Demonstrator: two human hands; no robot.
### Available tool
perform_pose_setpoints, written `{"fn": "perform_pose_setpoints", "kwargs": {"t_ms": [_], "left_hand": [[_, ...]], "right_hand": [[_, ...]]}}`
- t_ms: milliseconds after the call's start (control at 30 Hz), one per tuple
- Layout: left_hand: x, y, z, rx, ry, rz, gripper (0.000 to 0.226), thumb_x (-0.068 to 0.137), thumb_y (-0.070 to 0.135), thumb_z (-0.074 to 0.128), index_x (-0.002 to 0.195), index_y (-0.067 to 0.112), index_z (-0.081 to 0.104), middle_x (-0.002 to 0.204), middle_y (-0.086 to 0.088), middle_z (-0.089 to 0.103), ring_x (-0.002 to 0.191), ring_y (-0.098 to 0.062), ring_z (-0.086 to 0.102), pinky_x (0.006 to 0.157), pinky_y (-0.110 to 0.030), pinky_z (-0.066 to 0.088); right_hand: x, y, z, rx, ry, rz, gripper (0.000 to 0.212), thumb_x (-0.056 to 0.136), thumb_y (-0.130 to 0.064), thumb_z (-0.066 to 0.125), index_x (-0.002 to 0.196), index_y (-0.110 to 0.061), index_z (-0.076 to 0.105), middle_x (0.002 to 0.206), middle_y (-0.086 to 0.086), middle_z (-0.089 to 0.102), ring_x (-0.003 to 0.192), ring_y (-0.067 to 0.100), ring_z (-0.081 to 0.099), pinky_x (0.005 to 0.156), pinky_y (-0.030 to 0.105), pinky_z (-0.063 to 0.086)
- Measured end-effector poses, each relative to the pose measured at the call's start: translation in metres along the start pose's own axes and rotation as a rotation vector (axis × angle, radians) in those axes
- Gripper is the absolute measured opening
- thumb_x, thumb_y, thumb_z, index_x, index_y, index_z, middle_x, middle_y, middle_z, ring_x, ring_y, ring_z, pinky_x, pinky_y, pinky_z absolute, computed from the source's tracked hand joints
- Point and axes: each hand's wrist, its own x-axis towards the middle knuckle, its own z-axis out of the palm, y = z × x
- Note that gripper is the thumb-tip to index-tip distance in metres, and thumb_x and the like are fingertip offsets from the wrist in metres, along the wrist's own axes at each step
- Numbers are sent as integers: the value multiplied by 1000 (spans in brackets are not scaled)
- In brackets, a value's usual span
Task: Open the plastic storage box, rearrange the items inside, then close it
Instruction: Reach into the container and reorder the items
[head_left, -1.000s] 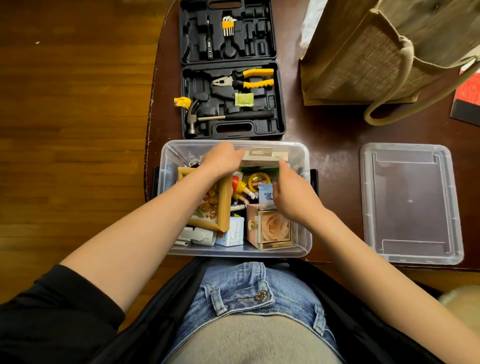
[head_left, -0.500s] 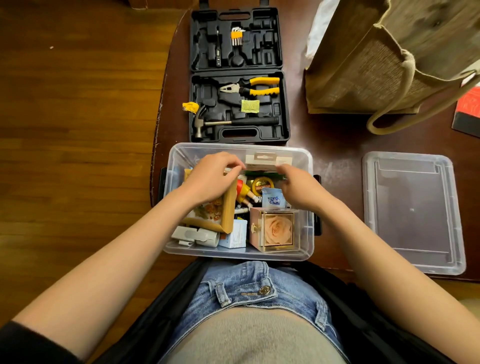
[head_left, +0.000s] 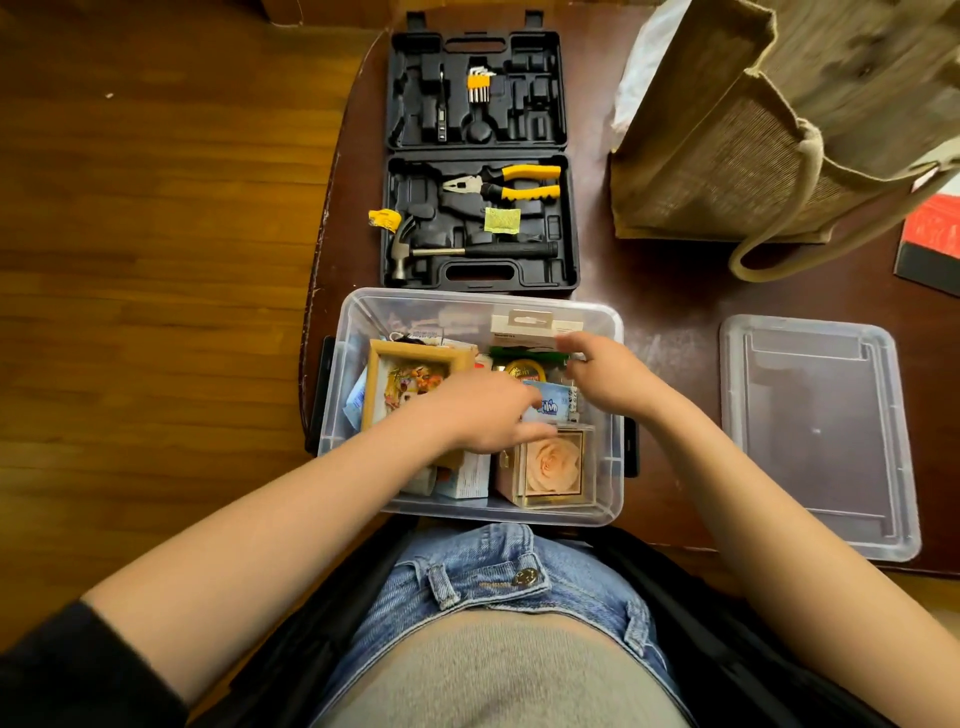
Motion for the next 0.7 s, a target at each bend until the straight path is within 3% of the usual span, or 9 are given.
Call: {"fn": "perform_pose_setpoints", "kwargs": {"t_ms": [100,233,333,433,500,567,600,700], "left_hand": [[25,9,3,-69,-321,-85,84,84,74,36,142,13,39,139,-10,50,119,-26,51,87,-32,41],[42,6,12,-256,-482,-136,96,80,69,53,149,11,21,153,-9,31,134,-26,37,103,-32,33],[43,6,18,-372,-397,-137,95,75,66,63,144,11,28,145,-8,39,123,-23,45,96,-30,37],[28,5,4,-395,-199,-43,85,71,65,68,135,17,39,117,0,46,95,-14,44,77,-22,38],[9,-3,-14,-416,-101,10,78,68,69,68,131,30,42,113,5,46,97,-11,45,82,-26,41],[-15,-18,-33,-535,-61,50,64,70,68,67,125,40,48,114,12,53,100,-3,52,86,-23,44],[-27,-28,-42,-605,-58,50,59,71,67,65,123,46,49,113,14,56,100,0,54,86,-22,45],[-59,-62,-52,-797,-58,-3,50,74,61,62,122,53,51,115,15,61,107,1,57,92,-23,45]], "right_hand": [[-3,-1,0,29,-18,7,39,96,-2,35,132,-5,49,129,15,57,111,28,57,96,37,44],[-3,0,-1,88,-24,34,35,97,-3,34,128,-1,52,126,17,58,109,32,59,97,43,47],[0,1,-1,138,-20,37,37,98,-5,35,133,-5,49,130,13,56,113,28,57,100,40,45],[3,6,-3,243,-18,57,37,98,-3,35,131,-3,51,128,14,57,102,26,60,95,36,48],[5,9,-4,374,-2,90,35,97,0,33,125,-2,54,122,16,59,88,21,60,84,25,50],[6,11,-4,356,42,86,34,96,0,35,120,-3,59,113,12,63,78,13,60,71,11,48],[6,10,-3,294,48,64,35,96,-1,36,120,-5,60,111,9,64,81,12,61,73,11,49],[6,3,7,127,-27,-3,35,97,-6,36,121,-9,61,120,8,63,102,23,61,93,36,50]]}}
